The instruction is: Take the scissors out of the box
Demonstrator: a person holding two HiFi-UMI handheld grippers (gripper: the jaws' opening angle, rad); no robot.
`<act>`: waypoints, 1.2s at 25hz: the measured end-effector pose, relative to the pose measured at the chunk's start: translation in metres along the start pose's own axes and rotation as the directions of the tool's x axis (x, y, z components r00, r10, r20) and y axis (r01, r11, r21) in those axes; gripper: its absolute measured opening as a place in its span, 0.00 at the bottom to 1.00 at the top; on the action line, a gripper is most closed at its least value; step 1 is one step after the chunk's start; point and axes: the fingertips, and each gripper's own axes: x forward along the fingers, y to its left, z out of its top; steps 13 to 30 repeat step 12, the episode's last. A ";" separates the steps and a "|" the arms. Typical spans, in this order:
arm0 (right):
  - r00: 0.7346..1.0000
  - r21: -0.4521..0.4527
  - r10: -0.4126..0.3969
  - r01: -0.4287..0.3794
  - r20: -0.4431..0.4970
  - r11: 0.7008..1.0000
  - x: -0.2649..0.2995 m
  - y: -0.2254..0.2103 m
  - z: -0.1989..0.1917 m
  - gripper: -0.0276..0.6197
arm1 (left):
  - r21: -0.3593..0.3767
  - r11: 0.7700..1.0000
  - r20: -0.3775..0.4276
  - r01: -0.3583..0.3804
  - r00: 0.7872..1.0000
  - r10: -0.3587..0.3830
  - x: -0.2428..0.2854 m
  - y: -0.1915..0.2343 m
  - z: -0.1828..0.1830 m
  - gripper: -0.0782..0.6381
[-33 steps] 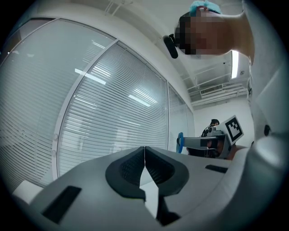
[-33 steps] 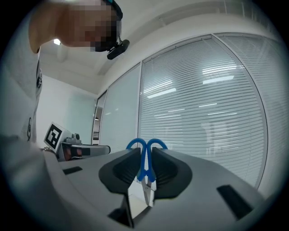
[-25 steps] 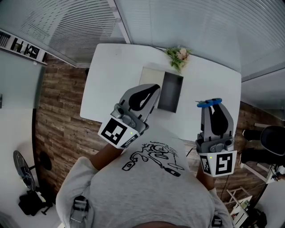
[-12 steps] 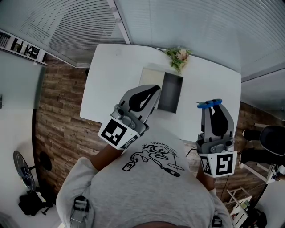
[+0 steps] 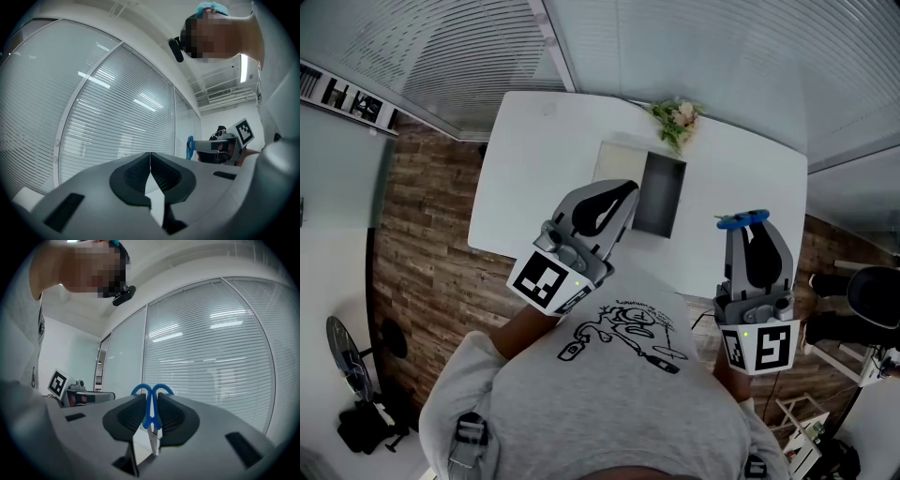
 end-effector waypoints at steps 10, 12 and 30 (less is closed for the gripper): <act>1.000 0.010 0.002 -0.002 0.001 1.000 0.003 0.000 -0.002 0.17 | -0.004 1.000 0.005 -0.010 1.000 0.010 0.000 0.003 0.000 0.14; 1.000 0.010 0.002 -0.002 0.000 1.000 0.003 -0.001 -0.002 0.17 | -0.009 1.000 0.004 -0.012 1.000 0.012 0.000 0.003 0.000 0.14; 1.000 0.010 0.002 -0.002 0.000 1.000 0.003 -0.001 -0.002 0.17 | -0.009 1.000 0.004 -0.012 1.000 0.012 0.000 0.003 0.000 0.14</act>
